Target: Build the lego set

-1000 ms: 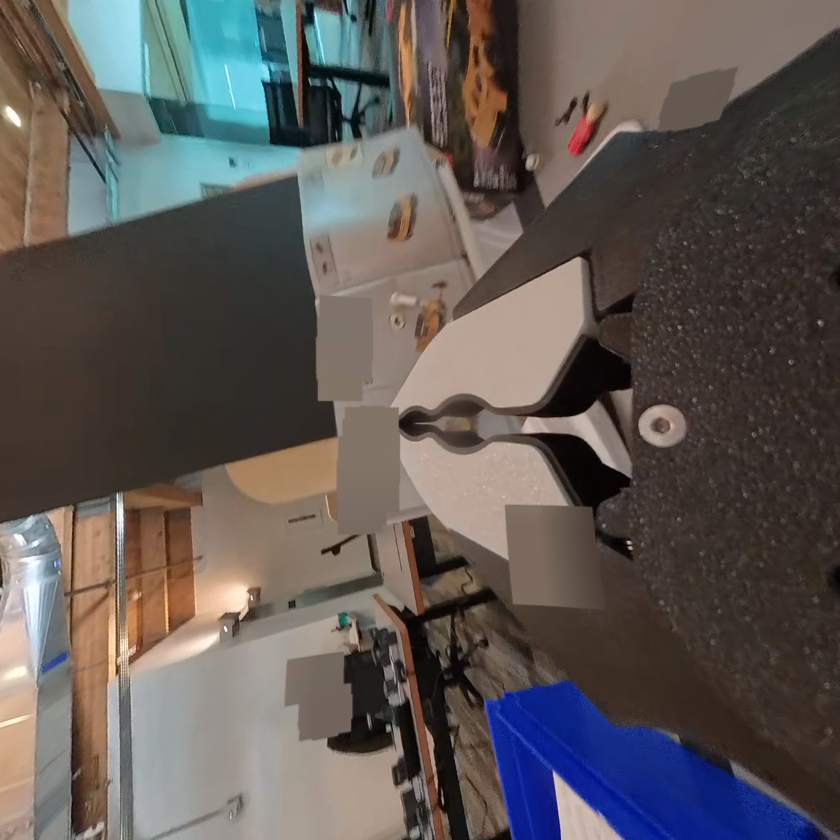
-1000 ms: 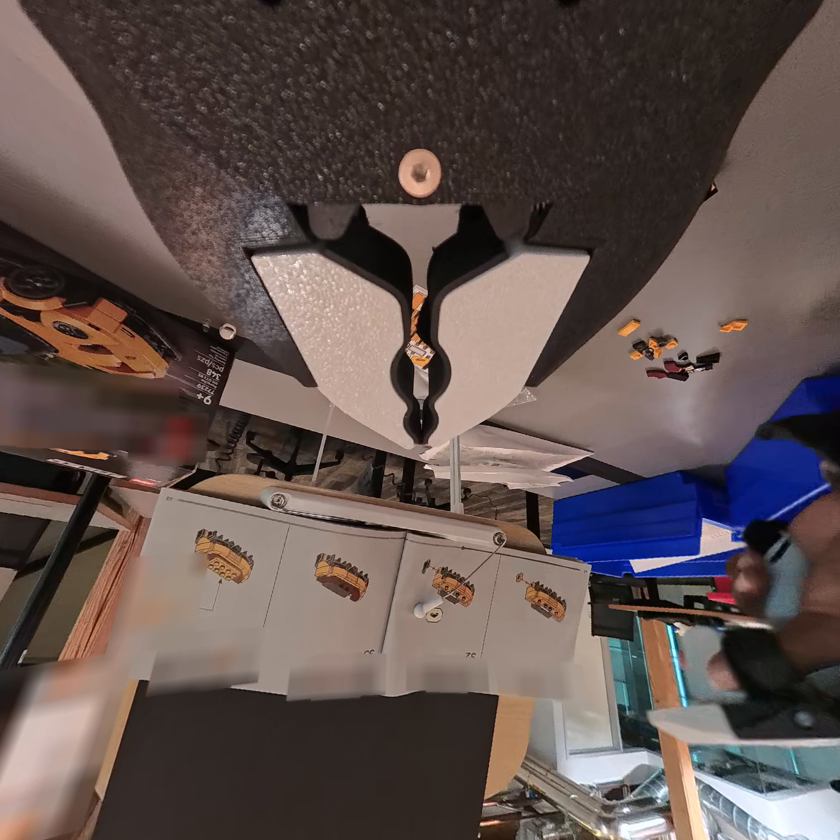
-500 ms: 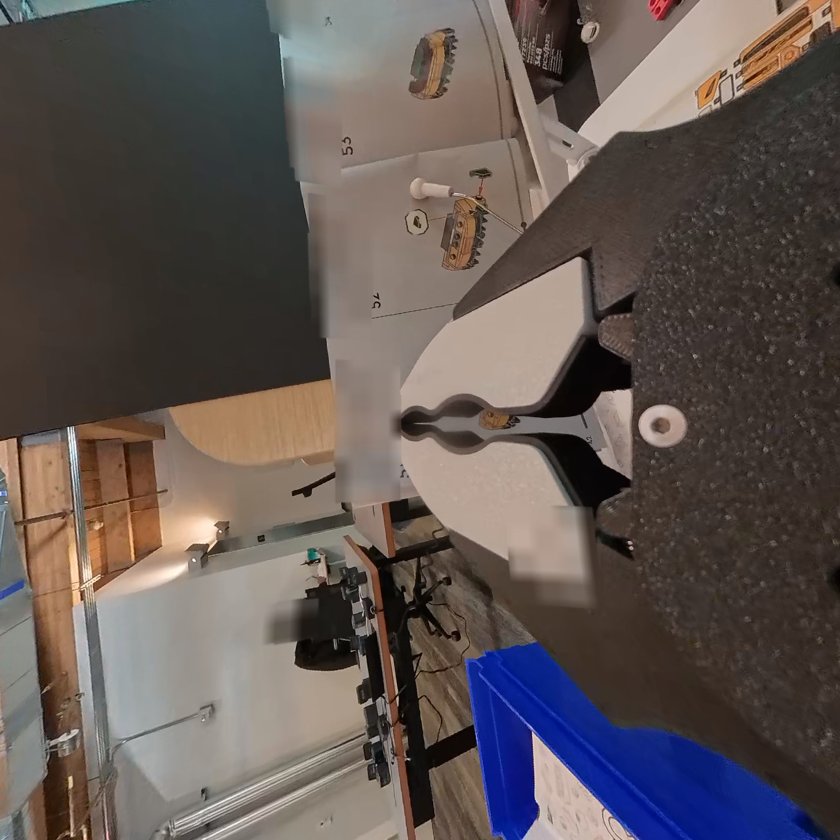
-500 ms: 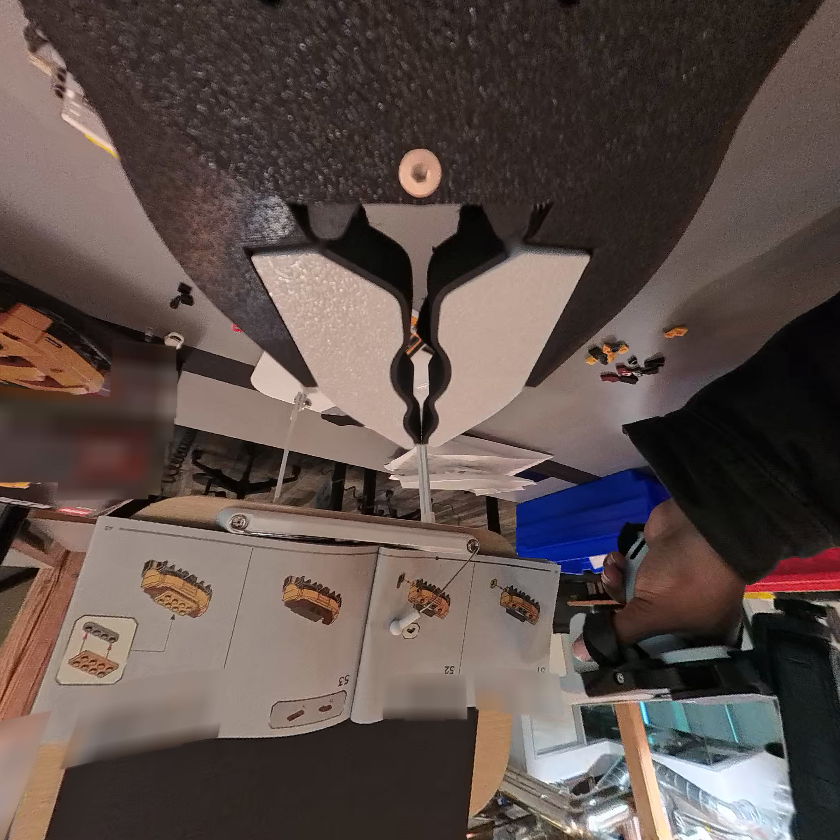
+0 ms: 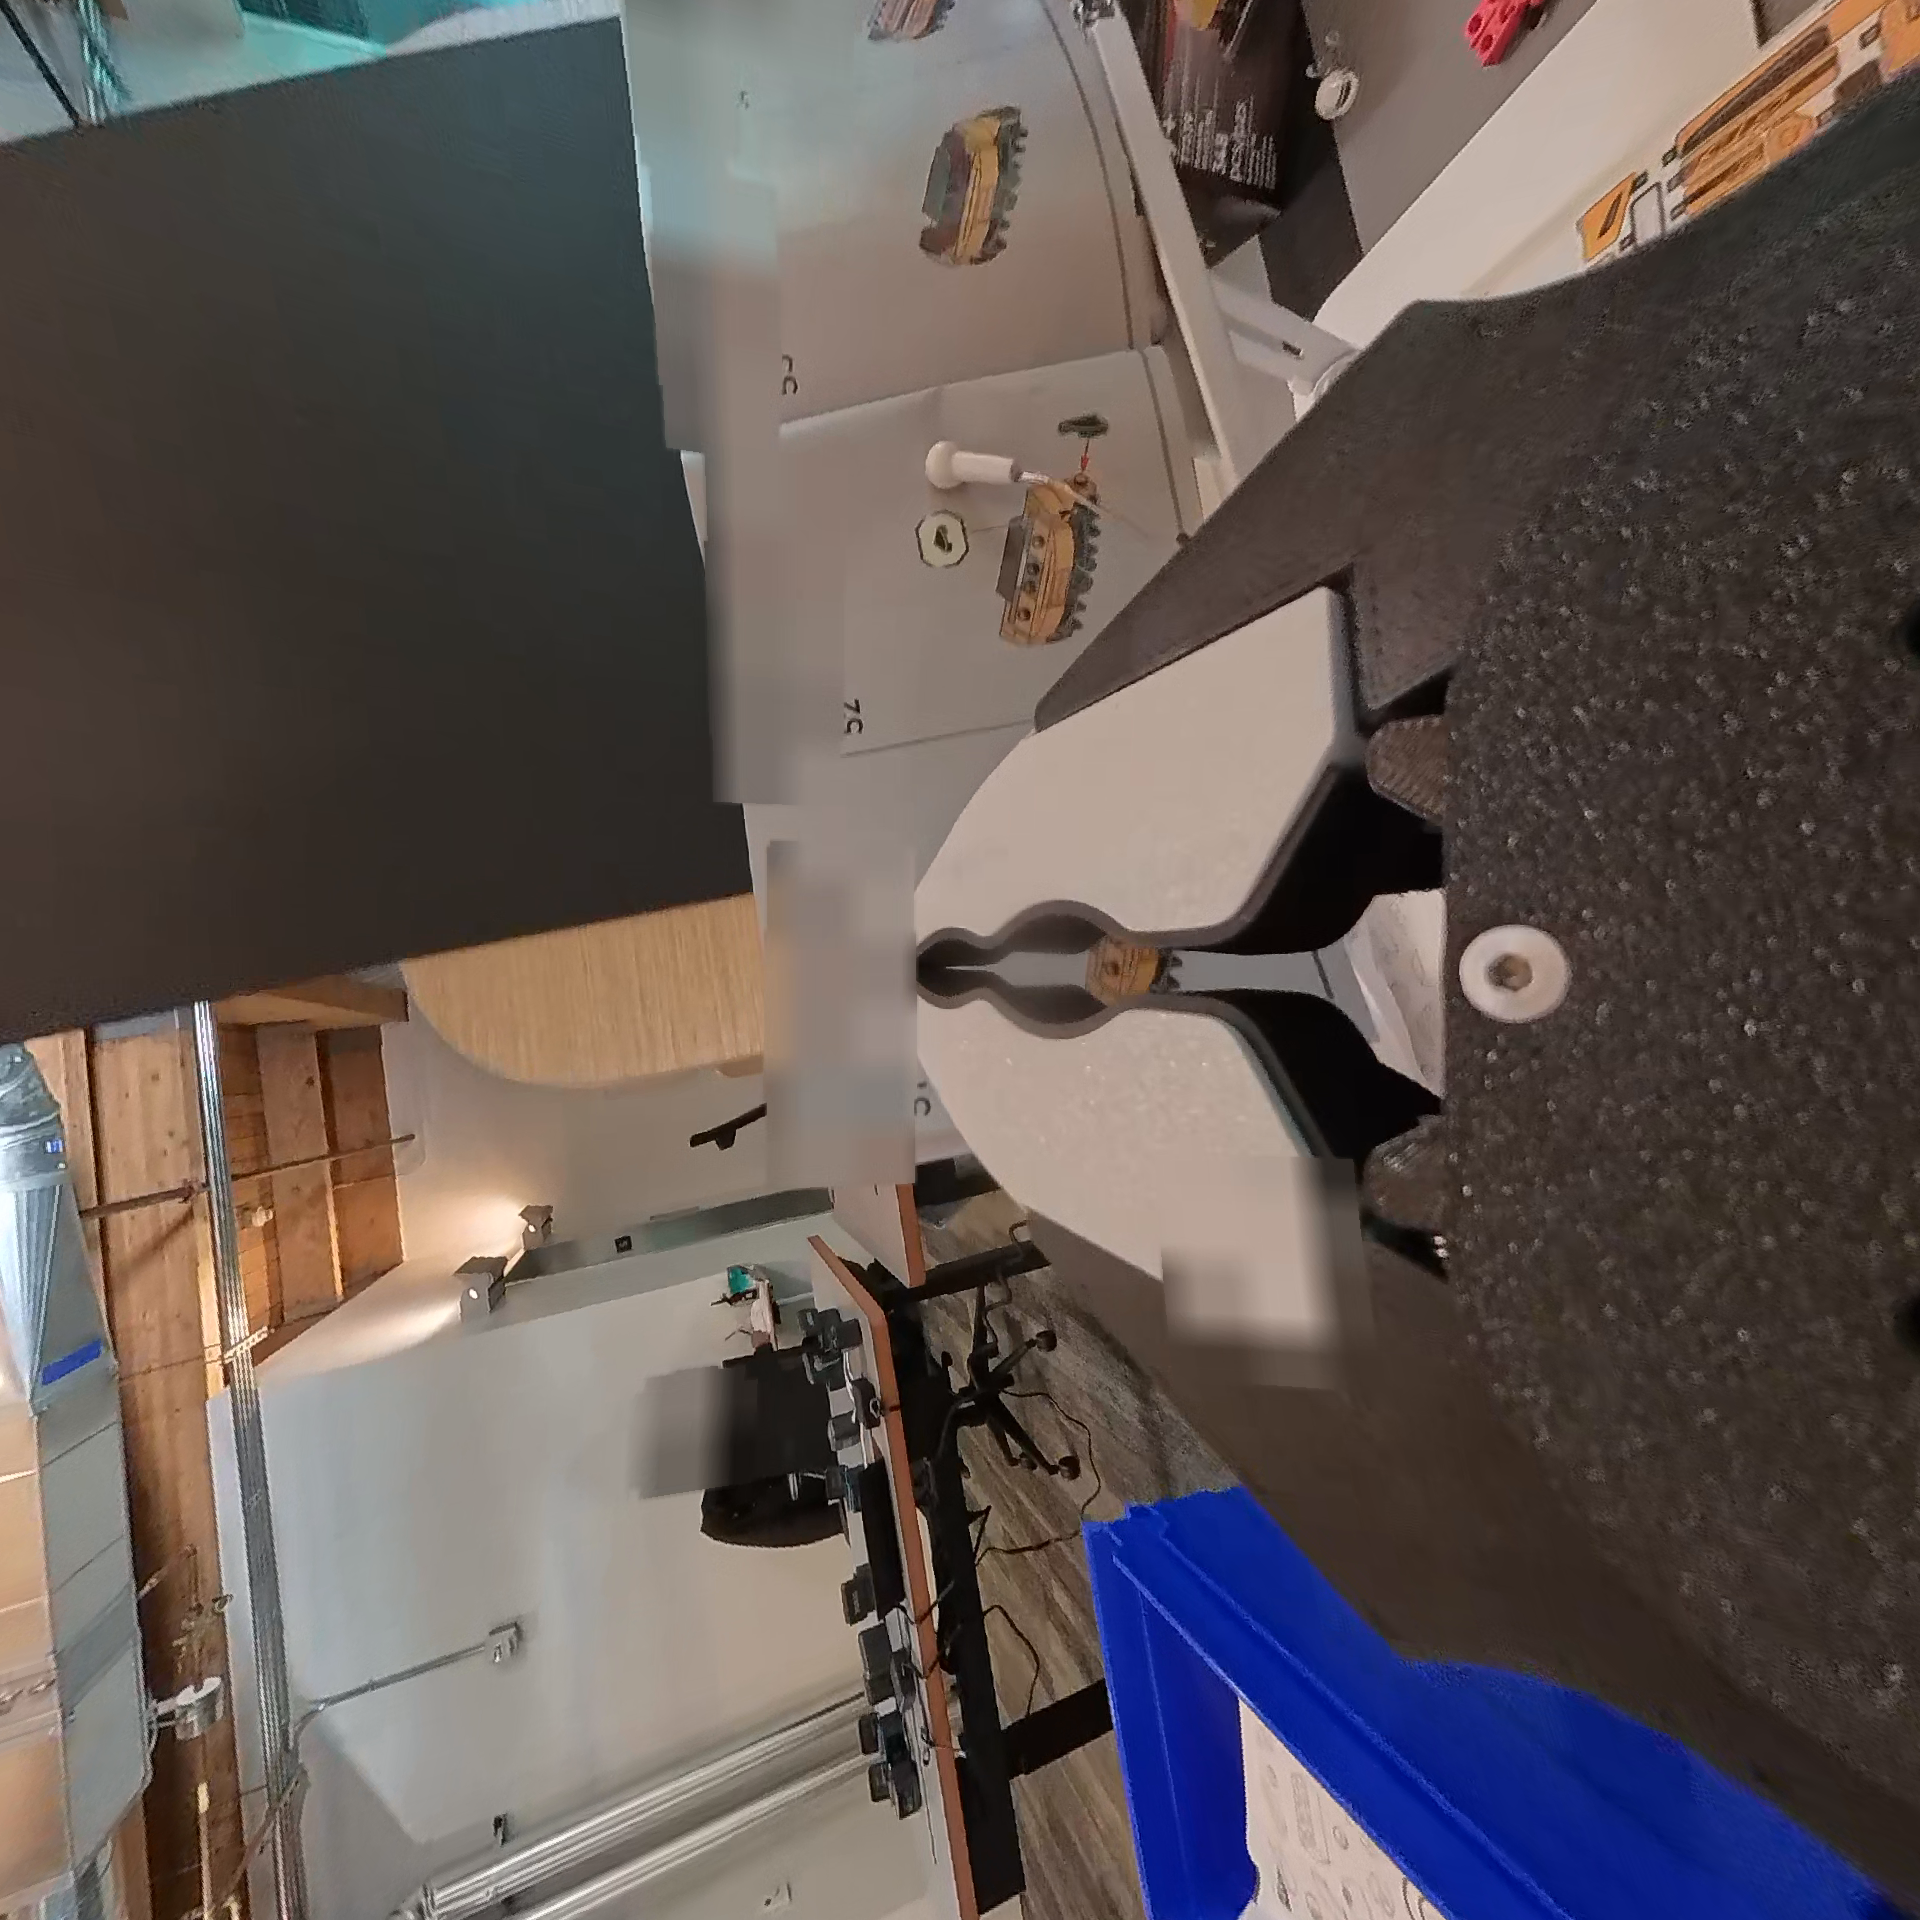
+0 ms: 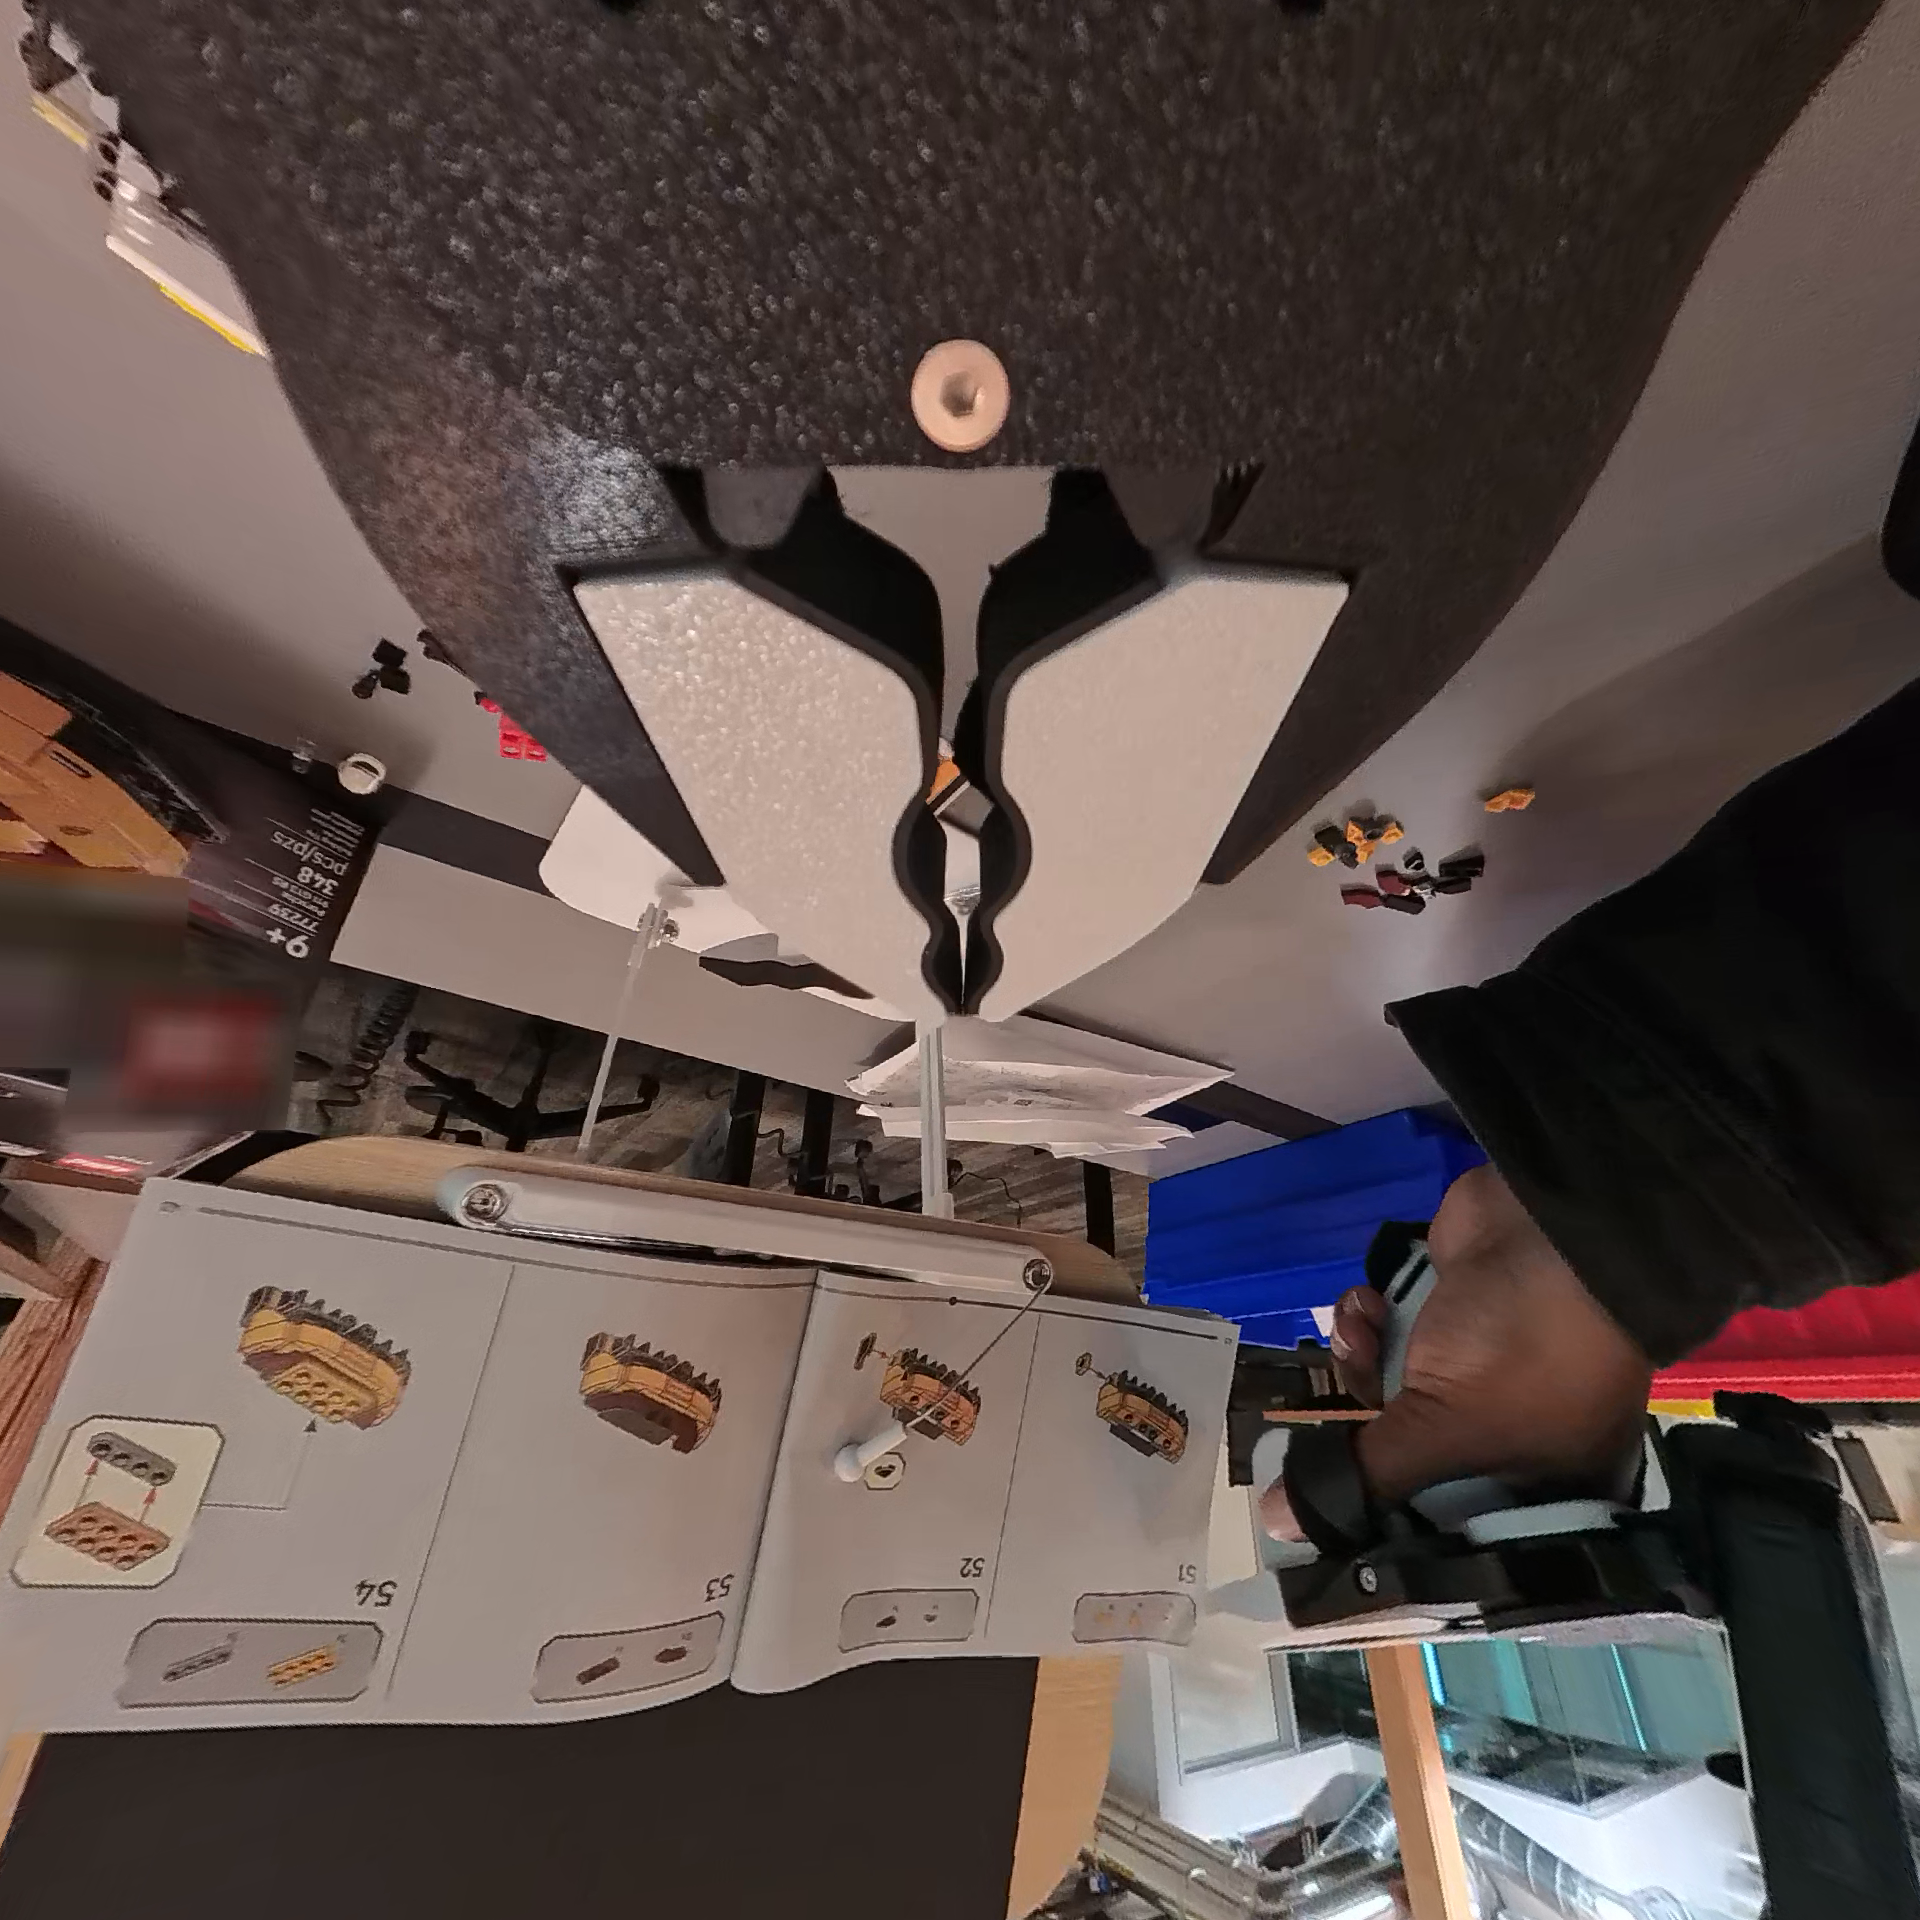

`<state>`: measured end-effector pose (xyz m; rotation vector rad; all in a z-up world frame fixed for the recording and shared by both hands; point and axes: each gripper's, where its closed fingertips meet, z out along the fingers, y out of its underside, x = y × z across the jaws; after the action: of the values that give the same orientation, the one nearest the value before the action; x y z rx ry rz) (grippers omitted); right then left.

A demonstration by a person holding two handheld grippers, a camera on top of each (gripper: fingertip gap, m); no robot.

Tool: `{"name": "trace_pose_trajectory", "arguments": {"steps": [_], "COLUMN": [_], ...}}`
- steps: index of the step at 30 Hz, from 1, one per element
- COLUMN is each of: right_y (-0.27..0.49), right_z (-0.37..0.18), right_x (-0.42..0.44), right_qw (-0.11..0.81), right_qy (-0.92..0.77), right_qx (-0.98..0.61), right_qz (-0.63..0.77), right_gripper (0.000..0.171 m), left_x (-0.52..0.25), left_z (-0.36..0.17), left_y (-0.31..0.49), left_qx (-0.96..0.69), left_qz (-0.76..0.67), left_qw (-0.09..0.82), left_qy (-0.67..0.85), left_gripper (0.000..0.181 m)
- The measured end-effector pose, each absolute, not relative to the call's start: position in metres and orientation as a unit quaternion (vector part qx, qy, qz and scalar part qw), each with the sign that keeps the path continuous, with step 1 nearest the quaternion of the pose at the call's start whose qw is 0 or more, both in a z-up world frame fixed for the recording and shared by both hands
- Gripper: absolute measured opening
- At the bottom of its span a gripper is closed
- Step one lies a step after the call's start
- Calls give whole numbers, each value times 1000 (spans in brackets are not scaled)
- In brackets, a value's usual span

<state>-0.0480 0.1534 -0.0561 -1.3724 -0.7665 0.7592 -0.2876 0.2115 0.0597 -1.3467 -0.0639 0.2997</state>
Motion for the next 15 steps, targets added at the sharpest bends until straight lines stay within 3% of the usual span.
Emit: {"name": "trace_pose_trajectory", "arguments": {"steps": [10, 15], "right_y": [151, 151], "right_z": [-63, -62], "right_x": [-52, -51], "right_qw": [631, 632], "right_qy": [-354, -355], "right_qx": [-606, -606], "right_qz": [330, 327], "right_gripper": [0, 1], "left_x": [-273, -289], "left_z": [58, 88], "left_y": [211, 185], "left_qx": [-625, -588], "left_qz": [128, 113], "left_qw": [770, 800], "left_qy": [-7, -31], "left_gripper": [0, 0]}}
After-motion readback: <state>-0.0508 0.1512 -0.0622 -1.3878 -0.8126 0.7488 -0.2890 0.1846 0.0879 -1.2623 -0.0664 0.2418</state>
